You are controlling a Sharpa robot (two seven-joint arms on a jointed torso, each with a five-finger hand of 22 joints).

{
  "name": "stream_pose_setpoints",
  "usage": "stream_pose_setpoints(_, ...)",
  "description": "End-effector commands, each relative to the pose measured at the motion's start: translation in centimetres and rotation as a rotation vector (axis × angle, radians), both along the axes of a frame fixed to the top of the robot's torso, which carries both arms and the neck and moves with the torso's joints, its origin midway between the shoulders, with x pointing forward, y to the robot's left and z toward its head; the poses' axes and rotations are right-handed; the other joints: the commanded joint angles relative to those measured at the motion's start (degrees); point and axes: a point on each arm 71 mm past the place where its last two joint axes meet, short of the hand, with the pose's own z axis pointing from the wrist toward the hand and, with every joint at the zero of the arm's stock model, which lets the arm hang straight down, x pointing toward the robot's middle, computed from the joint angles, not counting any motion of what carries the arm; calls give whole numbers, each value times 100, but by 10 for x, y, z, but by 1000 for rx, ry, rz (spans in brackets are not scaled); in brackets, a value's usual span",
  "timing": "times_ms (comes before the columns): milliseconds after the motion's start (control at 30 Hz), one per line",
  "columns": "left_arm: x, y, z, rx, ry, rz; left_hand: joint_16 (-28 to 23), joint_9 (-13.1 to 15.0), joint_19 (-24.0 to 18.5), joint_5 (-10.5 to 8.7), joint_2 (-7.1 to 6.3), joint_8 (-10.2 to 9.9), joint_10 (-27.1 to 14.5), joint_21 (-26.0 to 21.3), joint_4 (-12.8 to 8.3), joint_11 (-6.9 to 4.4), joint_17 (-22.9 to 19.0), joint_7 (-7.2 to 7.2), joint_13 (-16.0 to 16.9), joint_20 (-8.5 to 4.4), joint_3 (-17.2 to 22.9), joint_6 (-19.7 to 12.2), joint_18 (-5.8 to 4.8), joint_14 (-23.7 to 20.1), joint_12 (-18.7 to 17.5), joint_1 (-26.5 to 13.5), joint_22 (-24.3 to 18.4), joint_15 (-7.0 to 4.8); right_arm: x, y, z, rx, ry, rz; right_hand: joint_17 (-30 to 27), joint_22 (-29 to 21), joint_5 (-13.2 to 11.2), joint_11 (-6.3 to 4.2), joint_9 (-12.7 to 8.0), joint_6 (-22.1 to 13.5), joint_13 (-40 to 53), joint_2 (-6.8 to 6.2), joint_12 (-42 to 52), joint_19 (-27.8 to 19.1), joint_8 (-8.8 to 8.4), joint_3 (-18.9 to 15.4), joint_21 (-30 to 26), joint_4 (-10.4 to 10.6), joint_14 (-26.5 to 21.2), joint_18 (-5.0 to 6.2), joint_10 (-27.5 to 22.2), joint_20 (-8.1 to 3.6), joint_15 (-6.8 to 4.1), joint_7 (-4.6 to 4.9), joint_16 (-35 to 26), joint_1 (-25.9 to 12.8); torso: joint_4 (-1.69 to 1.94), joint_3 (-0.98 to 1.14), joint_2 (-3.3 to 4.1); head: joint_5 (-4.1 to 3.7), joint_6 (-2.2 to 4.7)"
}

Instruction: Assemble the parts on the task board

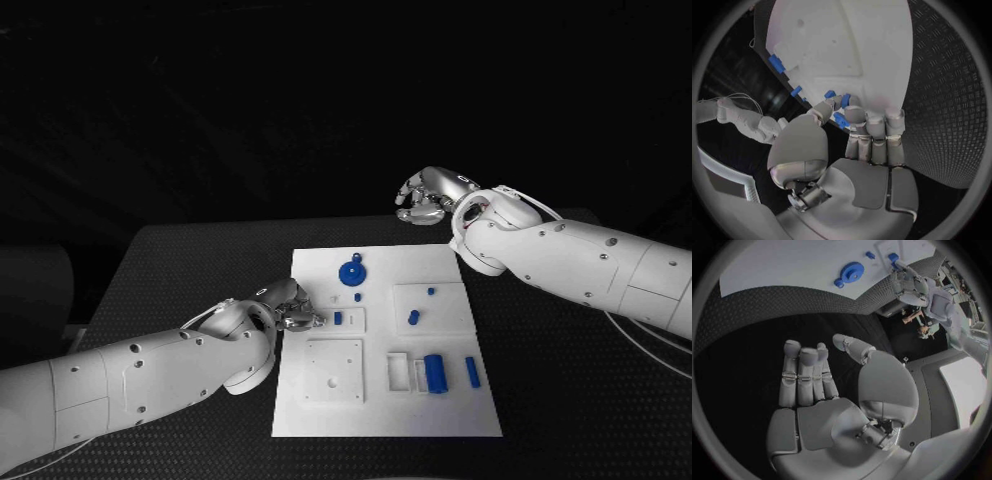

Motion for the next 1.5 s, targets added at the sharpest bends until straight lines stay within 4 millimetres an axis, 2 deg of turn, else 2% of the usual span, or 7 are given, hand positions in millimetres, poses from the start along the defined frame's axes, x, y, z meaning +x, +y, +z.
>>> stream_pose_setpoints(33,-5,-9,-3,-2,34,-47,19,-19,26,-54,-28,15,74,22,66,-203,9,-271,-10,-652,-13,222,87,274,23,-90,88,-369,0,1,0,-2,0,10,-5,0,30,17,9,-14,-9,-7,-24,-21,-25,-13,-28,2,0,90,-23,24,19,36,-26,-56,3,0,0,0,6)
stream_pose_setpoints(367,-5,-9,-3,-8,40,-43,18,-96,3,-71,-25,106,53,32,393,-204,24,-272,-43,-647,-50,177,98,265,57,-369,86,-371,0,1,0,-2,0,10,-4,0,35,17,10,-13,-13,-5,-23,-21,-24,-11,-32,0,1,90,-23,23,18,36,-30,-54,3,0,0,3,3)
stream_pose_setpoints(833,-4,-7,-3,-15,32,-35,9,-127,-10,-52,29,129,39,33,493,-204,25,-270,-60,-647,-62,150,105,257,59,-479,85,-374,0,0,0,-2,0,8,-2,1,75,16,13,-13,-27,-1,-17,-17,-23,-4,-41,-5,7,90,-21,22,18,35,-38,-47,-4,3,2,-4,29)
stream_pose_setpoints(1067,-2,-2,-3,-13,26,-21,-3,-145,-11,-83,-22,142,31,34,527,-205,21,-269,-76,-652,-54,127,115,254,54,-499,83,-381,0,-1,0,-3,0,6,-1,1,83,16,13,-14,-29,-2,-16,-16,-23,-3,-43,-6,8,90,-21,22,18,35,-40,-46,-2,2,1,-19,34)
stream_pose_setpoints(1267,-2,-2,-3,-16,24,-27,-33,-175,-8,-95,-113,151,24,33,465,-203,9,-261,-107,-662,-7,65,135,247,39,-375,78,-395,0,-1,0,-3,1,5,-1,2,87,16,13,-14,-31,-3,-15,-15,-23,-4,-44,-6,9,90,-21,22,18,35,-41,-47,-2,0,3,-33,33)
stream_pose_setpoints(1400,-3,-4,-3,-23,30,-32,-154,-250,-89,-116,-228,88,-90,-40,413,-131,-44,-187,-178,-632,16,-140,116,144,-58,-269,50,-337,0,-1,0,-3,1,6,-1,2,89,17,13,-14,-33,-3,-15,-15,-23,-4,-44,-6,9,90,-21,23,18,36,-42,-49,0,-1,3,-33,33)
stream_pose_setpoints(1500,-3,-4,-3,-23,33,-36,-229,-326,-126,-132,-270,-38,-196,-82,383,-84,-83,-118,-217,-616,11,-431,99,82,-127,-222,35,-303,0,-1,0,-4,2,6,0,2,92,17,13,-16,-35,-5,-14,-15,-23,-6,-46,-6,9,90,-21,23,18,36,-43,-51,0,-2,6,-34,37)
